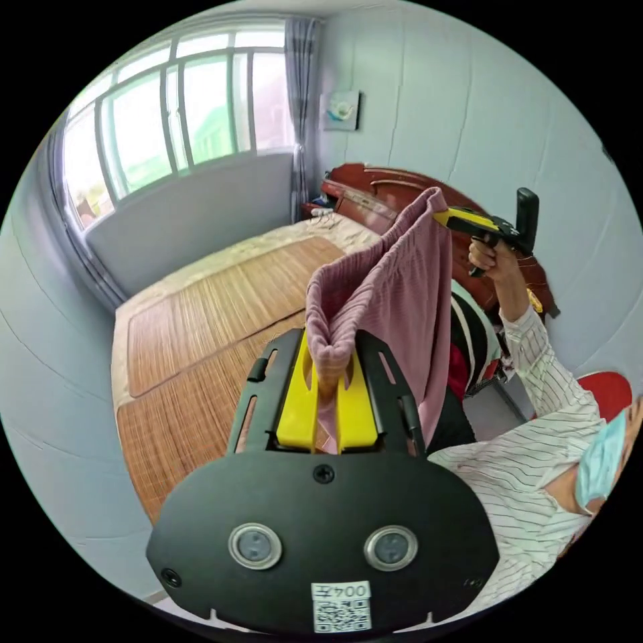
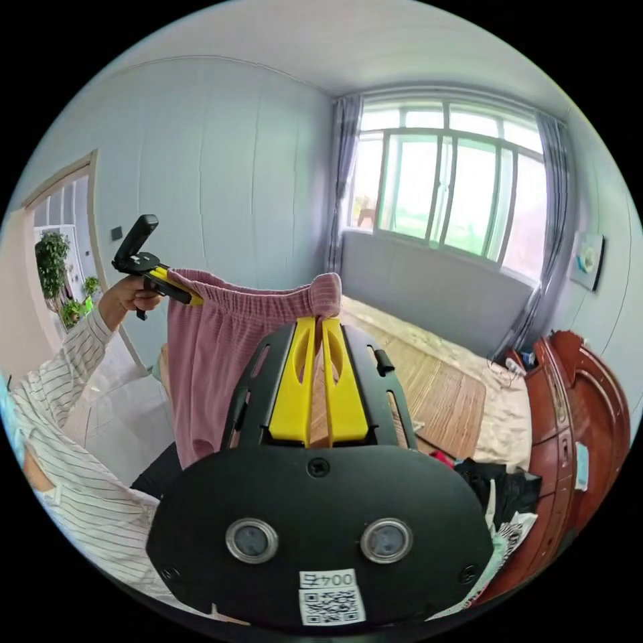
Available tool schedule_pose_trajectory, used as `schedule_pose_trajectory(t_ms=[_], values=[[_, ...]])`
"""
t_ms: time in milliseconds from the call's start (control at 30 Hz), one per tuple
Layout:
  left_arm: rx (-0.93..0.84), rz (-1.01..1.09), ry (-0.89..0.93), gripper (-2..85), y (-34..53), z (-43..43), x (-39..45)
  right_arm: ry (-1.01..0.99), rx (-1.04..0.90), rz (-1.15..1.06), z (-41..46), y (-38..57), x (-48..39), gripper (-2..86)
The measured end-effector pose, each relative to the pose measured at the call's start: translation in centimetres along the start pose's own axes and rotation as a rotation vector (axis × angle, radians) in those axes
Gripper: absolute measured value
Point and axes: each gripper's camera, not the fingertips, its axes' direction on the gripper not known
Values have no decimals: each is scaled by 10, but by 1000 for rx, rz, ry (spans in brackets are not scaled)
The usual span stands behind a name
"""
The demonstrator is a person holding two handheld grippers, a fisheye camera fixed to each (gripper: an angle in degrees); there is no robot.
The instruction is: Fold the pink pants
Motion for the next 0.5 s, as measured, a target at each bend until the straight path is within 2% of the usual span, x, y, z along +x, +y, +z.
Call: schedule_pose_trajectory(t_ms=[67, 167, 267, 500], values=[[-105, -97, 36, 17, 4, 130, -30, -3, -76, 57, 79, 48, 15, -5], [-198, -213, 47, 18, 18, 268, -57, -12, -182, 152, 189, 122, 34, -4], [-233, -323, 59, 20, 31, 366, -74, -25, -241, 229, 270, 184, 47, -5], [-275, -474, 30, 24, 28, 489, -77, -59, -270, 354, 376, 265, 43, -5]])
